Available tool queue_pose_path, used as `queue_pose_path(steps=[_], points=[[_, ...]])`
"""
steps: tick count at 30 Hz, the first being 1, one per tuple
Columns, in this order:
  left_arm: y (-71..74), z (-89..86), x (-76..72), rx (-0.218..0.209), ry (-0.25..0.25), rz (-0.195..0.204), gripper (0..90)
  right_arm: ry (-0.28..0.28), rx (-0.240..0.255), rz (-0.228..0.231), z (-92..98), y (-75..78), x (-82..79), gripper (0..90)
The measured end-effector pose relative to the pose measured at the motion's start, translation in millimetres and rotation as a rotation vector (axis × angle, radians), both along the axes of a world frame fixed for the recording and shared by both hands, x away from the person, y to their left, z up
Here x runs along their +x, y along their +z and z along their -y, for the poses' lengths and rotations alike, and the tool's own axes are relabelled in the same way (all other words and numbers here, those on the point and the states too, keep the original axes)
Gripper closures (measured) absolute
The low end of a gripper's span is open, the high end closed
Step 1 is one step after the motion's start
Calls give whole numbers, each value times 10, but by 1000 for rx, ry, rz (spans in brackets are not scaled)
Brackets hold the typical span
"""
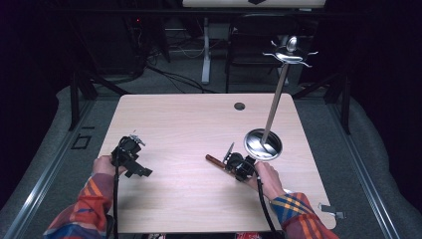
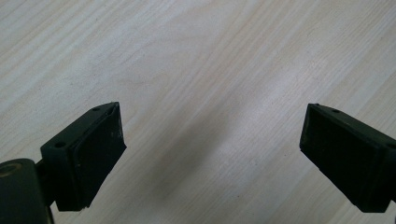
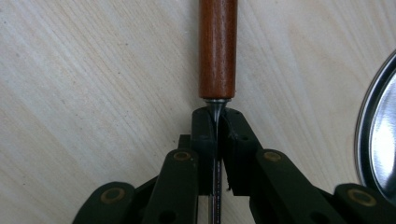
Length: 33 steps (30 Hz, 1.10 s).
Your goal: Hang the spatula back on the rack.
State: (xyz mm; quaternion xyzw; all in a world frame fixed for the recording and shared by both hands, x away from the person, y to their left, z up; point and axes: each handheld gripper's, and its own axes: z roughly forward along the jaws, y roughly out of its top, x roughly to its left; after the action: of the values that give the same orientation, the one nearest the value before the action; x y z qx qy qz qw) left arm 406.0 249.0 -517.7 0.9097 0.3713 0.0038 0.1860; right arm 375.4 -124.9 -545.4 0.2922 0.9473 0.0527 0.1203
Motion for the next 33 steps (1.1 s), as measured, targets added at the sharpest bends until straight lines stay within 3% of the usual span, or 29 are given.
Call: queue_pose_path(steps=[7,12,14,16,24,33], points=[[5,-10,-3,-4,1,1,62,-16,37,20,50,87,-16,849],[4,-5,-4,-7,2,2,62,-33,103,58,126,252,-60,851],[4,-1,-1,-2,-2,2,62,-49,153,75,169,305,-91,850],[2,2,-1,-2,0,2,62,-51,165,88,219,378,-111,851],[2,3,2,-3,-2,0,62,-105,294,184,522,689,-252,852],[2,-6,1,-6,-1,-3,62,-173,423,282,792,935,-363,853]])
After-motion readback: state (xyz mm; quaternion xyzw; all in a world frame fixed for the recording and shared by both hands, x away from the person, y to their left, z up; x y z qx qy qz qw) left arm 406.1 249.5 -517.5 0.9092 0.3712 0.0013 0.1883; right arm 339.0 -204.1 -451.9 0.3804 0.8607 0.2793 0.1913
